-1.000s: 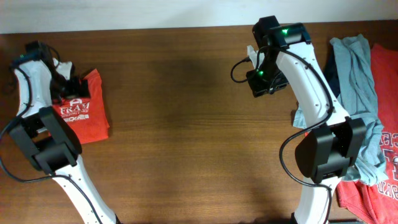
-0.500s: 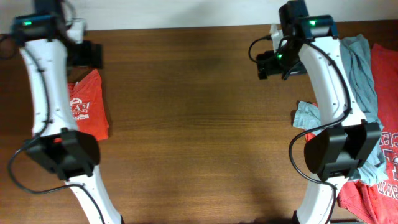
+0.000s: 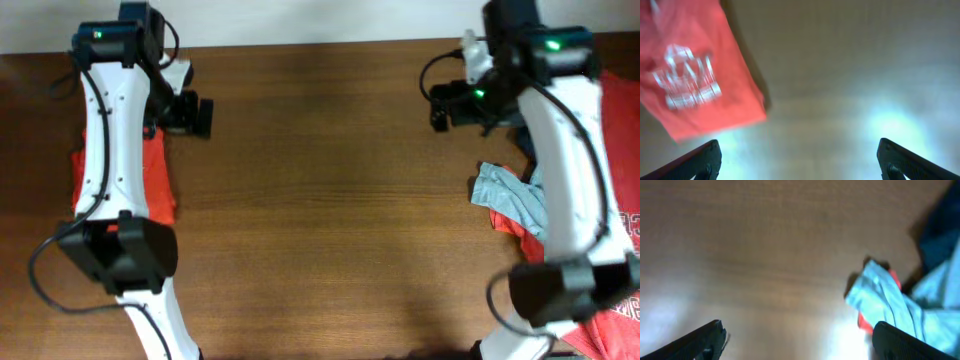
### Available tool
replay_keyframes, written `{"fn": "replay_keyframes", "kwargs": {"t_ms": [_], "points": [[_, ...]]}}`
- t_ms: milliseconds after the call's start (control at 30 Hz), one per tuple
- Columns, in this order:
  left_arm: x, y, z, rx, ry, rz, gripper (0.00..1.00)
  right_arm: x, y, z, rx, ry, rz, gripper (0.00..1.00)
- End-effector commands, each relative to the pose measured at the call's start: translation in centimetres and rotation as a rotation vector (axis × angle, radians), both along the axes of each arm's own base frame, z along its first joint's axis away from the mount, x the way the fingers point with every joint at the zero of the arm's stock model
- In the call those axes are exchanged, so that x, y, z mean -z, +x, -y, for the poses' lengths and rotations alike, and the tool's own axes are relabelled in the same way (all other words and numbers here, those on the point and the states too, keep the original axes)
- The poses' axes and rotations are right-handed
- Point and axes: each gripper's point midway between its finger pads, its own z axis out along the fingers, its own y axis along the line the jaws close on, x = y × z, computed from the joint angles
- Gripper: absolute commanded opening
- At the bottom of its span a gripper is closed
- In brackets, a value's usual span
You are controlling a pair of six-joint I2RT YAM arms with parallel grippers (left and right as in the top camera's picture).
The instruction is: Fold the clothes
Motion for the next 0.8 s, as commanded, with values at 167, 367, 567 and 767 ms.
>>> {"fn": "replay_keyframes", "kwargs": {"t_ms": [167,367,567,767], "points": [[-1.4,-11.2,-0.7,-0.090,0.055,-0.048,0.99,-2.9,-6.2,-0.5,0.006,0.000,0.044,0.99],[-6.0,-14.4,-0.7,-0.061,0.049,0.384,0.99,-2.2,-10.0,-0.5,0.007,0.014,0.249,0.99],[-9.4,-17.2,-2.0,-0.089,0.116,0.777,0.99,1.9,-11.6,0.7,0.082,0.013,0.431,0.99],[-10.8,-20.6,-1.9,-0.096,0.108,0.911,0.99,6.1,-12.6,1.0,0.087,0.004,0.405,0.99]]}}
